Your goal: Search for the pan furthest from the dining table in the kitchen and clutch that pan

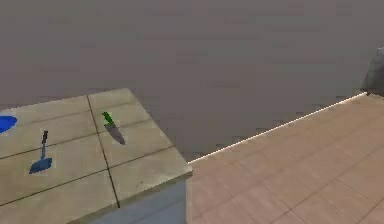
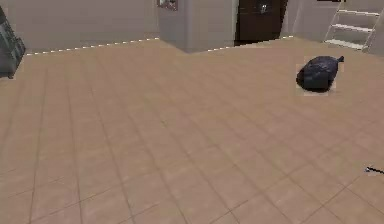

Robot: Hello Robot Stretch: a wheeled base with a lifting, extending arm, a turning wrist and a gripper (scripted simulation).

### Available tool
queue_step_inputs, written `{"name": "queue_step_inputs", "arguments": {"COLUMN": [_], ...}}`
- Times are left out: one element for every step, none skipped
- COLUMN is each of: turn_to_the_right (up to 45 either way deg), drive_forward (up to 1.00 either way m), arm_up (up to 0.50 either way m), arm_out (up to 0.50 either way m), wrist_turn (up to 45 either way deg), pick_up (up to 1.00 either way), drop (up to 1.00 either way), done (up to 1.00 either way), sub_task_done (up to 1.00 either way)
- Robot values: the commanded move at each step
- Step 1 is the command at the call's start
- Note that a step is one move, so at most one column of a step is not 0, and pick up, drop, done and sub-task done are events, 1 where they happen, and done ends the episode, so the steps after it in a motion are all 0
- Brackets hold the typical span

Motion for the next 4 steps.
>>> {"name": "queue_step_inputs", "arguments": {"turn_to_the_right": [45.0,45.0,45.0,15.0], "drive_forward": [0.0,0.0,0.0,0.0], "arm_up": [0.0,0.0,0.0,0.0], "arm_out": [0.0,0.0,0.0,0.0], "wrist_turn": [0.0,0.0,0.0,0.0], "pick_up": [0.0,0.0,0.0,0.0], "drop": [0.0,0.0,0.0,0.0], "done": [0.0,0.0,0.0,0.0], "sub_task_done": [0.0,0.0,0.0,0.0]}}
